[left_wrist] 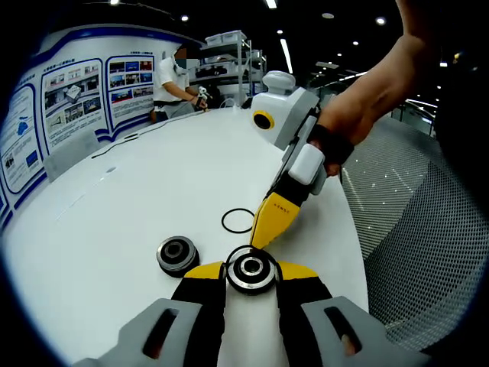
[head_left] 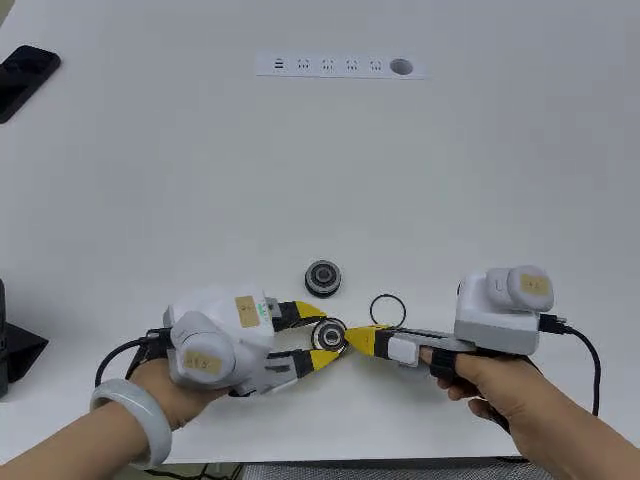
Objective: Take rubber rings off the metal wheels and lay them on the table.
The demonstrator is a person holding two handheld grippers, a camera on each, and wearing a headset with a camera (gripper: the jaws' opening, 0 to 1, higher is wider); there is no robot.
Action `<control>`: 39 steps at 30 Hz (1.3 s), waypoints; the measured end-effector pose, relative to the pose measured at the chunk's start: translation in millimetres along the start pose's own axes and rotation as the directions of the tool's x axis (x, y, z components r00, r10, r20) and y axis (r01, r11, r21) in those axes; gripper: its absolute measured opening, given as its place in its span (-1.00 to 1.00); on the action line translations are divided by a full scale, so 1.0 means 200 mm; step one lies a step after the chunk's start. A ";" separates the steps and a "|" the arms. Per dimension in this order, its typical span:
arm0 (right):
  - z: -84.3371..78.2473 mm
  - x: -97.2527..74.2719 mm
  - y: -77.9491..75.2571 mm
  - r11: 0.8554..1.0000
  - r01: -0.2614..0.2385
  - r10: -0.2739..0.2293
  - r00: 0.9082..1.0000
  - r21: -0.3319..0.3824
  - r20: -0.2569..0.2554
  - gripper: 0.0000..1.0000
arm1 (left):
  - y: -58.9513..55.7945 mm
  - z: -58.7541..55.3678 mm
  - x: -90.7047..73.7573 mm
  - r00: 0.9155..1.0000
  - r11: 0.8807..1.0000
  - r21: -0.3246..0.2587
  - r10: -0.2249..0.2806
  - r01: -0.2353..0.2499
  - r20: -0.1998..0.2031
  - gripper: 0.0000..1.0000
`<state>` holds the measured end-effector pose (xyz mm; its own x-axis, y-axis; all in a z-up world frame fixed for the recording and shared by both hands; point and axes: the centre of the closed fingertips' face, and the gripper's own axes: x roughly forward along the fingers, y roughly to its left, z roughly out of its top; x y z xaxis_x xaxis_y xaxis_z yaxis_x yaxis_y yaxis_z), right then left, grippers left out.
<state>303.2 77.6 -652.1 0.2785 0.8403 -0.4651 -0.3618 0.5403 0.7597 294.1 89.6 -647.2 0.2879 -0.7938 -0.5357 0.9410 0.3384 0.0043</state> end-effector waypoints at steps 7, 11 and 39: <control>0.00 0.00 0.03 1.000 -0.008 0.008 1.000 -0.002 0.001 -0.96 | 0.01 -0.01 -0.02 1.000 1.000 -0.012 0.016 -0.016 0.001 -0.34; 0.00 0.00 0.04 1.000 -0.012 0.012 1.000 -0.001 -0.001 -0.96 | 0.02 -0.03 -0.03 1.000 1.000 -0.018 0.020 -0.020 -0.003 -0.28; 0.07 -0.08 0.08 0.999 -0.035 0.032 0.997 0.028 0.076 -0.96 | 0.10 -0.15 -0.14 0.993 0.989 -0.092 0.113 -0.116 -0.033 0.18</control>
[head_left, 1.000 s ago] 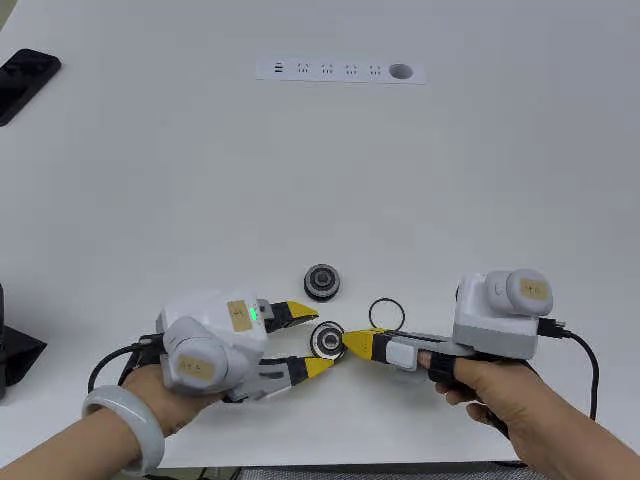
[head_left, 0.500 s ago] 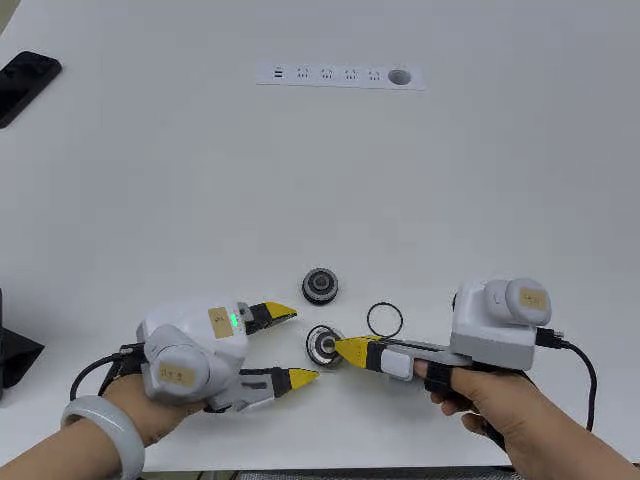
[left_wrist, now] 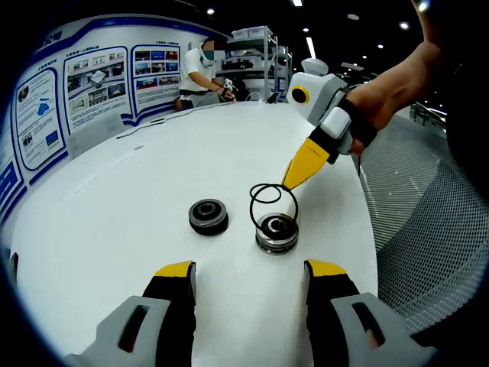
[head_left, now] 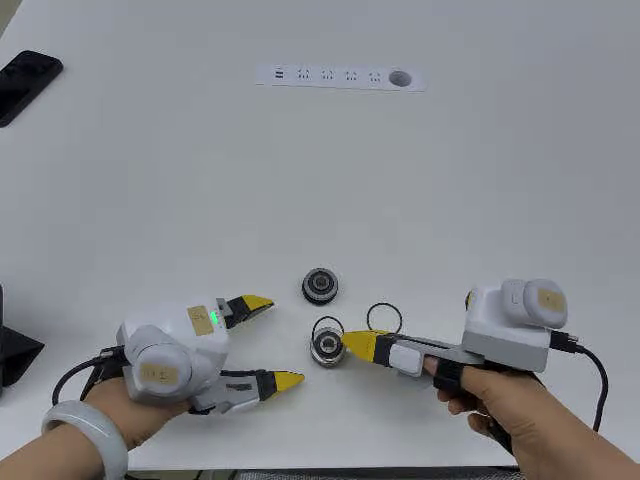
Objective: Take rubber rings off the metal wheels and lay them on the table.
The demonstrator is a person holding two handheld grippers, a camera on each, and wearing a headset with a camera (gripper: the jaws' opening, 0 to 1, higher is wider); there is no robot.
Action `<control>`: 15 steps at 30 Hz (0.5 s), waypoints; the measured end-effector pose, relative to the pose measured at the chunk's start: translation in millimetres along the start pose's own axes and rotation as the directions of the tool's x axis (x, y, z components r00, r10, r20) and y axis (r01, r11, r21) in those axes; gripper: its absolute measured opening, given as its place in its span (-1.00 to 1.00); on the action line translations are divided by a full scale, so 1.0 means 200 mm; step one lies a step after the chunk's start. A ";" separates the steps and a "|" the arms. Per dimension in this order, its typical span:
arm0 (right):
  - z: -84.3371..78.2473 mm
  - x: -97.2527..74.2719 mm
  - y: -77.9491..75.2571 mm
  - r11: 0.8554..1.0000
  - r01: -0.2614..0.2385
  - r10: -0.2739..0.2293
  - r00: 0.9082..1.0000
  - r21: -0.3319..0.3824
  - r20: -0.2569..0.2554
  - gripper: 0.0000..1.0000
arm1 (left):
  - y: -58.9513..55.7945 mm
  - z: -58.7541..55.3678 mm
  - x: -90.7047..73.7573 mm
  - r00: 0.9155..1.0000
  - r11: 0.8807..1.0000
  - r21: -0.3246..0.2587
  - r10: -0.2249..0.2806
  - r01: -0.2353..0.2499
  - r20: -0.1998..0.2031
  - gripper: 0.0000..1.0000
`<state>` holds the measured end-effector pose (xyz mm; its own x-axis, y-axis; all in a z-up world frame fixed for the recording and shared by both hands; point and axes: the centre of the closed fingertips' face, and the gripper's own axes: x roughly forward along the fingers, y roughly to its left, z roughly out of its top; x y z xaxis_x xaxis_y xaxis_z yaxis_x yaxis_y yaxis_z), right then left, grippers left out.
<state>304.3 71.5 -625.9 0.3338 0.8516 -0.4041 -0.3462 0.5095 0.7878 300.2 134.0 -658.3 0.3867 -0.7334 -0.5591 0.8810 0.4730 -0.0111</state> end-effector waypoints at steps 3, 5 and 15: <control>0.03 -0.03 -0.03 1.000 0.012 -0.013 1.000 0.012 0.026 -0.96 | 0.01 -0.01 0.00 1.000 1.000 -0.003 0.005 -0.005 -0.002 0.18; 0.05 -0.05 -0.06 0.999 0.025 -0.026 0.999 0.021 0.043 -0.96 | 0.01 -0.01 0.00 1.000 1.000 -0.001 0.010 -0.010 -0.002 0.19; 0.11 -0.14 -0.21 0.992 0.097 -0.106 0.989 0.082 0.107 -0.96 | 0.02 -0.02 -0.01 1.000 1.000 -0.008 0.010 -0.010 -0.008 0.15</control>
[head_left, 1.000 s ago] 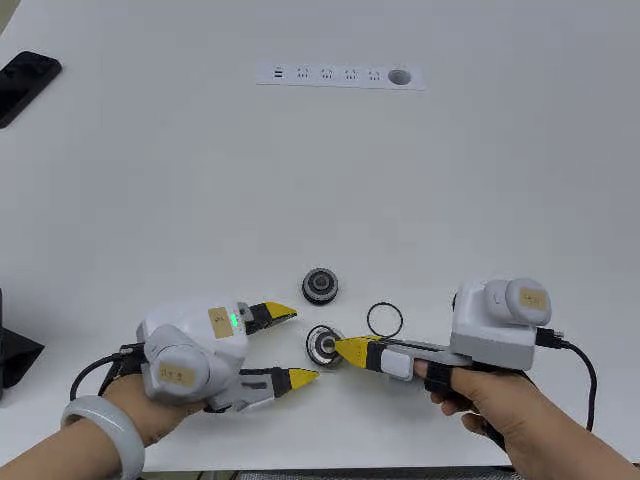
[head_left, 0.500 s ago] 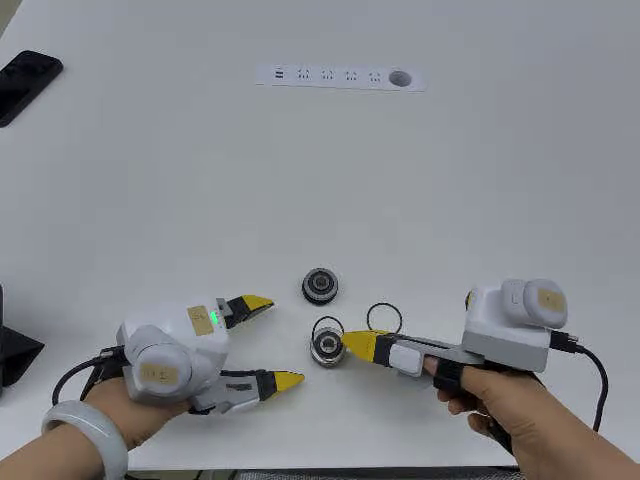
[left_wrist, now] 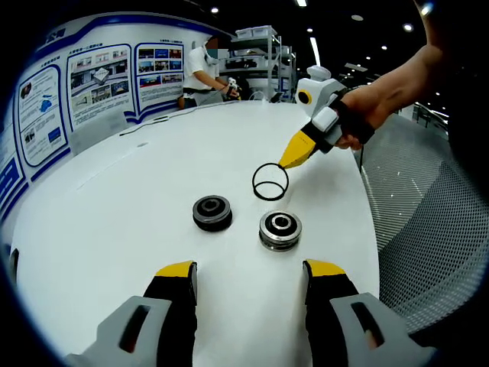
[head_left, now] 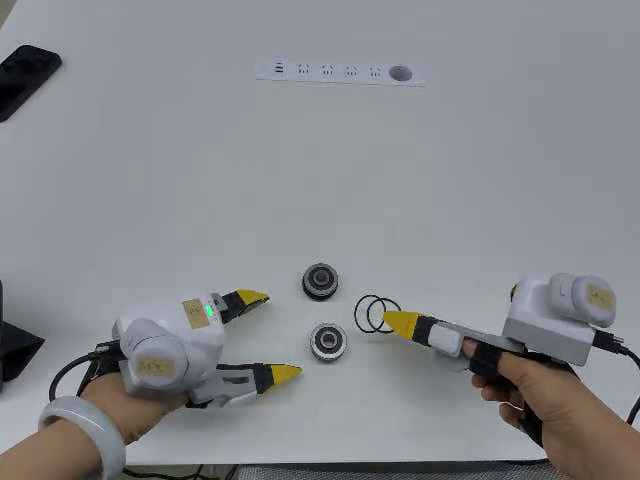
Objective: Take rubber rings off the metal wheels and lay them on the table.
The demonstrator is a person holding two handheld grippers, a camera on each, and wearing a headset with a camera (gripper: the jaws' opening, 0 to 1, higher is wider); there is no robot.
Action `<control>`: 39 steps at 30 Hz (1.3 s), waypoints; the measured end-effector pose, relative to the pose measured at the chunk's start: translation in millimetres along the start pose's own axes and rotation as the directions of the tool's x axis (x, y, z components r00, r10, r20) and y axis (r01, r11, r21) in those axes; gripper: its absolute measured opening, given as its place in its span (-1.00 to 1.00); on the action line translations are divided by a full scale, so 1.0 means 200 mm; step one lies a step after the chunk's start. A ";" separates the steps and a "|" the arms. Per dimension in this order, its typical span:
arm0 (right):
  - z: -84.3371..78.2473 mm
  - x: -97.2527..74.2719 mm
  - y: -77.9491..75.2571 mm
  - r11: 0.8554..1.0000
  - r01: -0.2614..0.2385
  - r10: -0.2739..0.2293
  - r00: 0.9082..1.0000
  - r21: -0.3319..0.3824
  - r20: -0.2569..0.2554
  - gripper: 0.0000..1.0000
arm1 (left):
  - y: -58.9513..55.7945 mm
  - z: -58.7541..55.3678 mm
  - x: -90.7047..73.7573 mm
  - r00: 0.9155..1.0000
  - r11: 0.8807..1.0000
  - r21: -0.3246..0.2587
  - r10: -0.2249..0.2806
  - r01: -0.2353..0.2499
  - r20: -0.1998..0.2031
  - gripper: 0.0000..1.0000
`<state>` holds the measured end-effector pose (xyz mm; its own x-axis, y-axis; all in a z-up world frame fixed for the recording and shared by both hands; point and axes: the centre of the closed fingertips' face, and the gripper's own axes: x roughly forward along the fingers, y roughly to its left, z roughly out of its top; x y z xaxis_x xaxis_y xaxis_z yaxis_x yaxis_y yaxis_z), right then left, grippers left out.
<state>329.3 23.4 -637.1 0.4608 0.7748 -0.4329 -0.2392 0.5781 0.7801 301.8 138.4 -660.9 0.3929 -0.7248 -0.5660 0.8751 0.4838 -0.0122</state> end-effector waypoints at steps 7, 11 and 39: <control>0.01 0.00 -0.09 0.998 0.059 -0.059 0.998 0.015 0.010 -0.96 | 0.00 0.00 0.00 1.000 1.000 -0.005 -0.002 0.002 0.002 0.15; 0.00 0.00 -0.12 0.996 0.084 -0.084 0.996 0.015 0.004 -0.96 | 0.00 0.00 0.00 1.000 1.000 -0.006 -0.002 0.002 0.001 0.14; 0.02 0.01 -0.13 0.968 0.144 -0.150 0.989 -0.207 -0.012 -0.65 | 0.06 0.04 0.01 0.999 0.999 -0.028 0.021 -0.021 0.025 0.08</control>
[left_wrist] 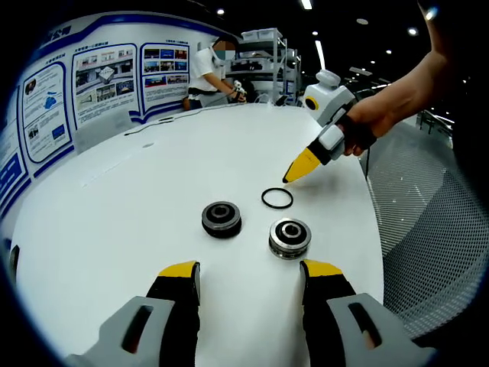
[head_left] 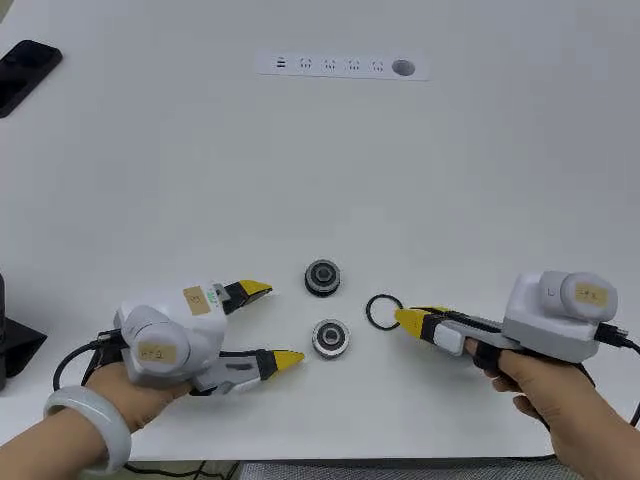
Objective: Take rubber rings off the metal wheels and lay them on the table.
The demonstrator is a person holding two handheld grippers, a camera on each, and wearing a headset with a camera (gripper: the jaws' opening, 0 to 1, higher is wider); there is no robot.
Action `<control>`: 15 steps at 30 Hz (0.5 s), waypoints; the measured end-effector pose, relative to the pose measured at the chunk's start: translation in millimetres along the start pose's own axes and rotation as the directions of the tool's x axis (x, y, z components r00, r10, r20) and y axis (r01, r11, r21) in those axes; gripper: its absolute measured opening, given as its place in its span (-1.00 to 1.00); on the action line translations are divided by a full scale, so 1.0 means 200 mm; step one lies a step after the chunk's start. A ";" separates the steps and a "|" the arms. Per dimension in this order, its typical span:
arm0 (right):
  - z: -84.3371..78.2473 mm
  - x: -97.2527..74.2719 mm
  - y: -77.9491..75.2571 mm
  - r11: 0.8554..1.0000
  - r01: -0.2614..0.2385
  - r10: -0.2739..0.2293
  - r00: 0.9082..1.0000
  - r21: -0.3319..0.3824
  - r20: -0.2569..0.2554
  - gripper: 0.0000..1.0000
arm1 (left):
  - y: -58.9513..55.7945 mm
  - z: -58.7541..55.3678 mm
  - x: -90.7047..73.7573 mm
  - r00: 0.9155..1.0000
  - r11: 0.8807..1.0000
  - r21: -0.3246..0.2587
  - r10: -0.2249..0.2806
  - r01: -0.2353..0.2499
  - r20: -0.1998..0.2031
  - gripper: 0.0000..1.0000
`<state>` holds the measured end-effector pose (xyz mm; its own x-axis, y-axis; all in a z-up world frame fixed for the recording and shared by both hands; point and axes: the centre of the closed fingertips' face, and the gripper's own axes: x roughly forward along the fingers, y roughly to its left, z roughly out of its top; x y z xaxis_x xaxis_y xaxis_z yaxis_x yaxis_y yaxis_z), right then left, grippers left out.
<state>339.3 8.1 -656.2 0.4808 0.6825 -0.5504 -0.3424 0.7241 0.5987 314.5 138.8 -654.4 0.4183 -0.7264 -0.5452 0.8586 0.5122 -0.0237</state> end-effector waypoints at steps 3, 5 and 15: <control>0.01 0.01 0.01 1.000 -0.011 0.011 1.000 0.008 0.004 -0.65 | 0.02 0.03 0.01 1.000 1.000 -0.008 0.009 -0.009 0.011 0.06; 0.02 0.03 0.03 1.000 -0.019 0.019 1.000 0.007 0.006 -0.65 | 0.04 0.05 0.02 1.000 1.000 -0.008 0.015 -0.015 0.017 0.05; 0.05 0.10 0.10 0.998 -0.057 0.057 0.998 -0.001 -0.004 -0.66 | 0.08 0.12 0.06 0.999 1.000 -0.002 0.024 -0.023 0.035 -0.01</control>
<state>349.4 34.8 -649.3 0.4576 0.7233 -0.5172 -0.3705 0.6838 0.6285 340.9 127.2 -642.1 0.4484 -0.7296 -0.5164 0.8478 0.5302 -0.0130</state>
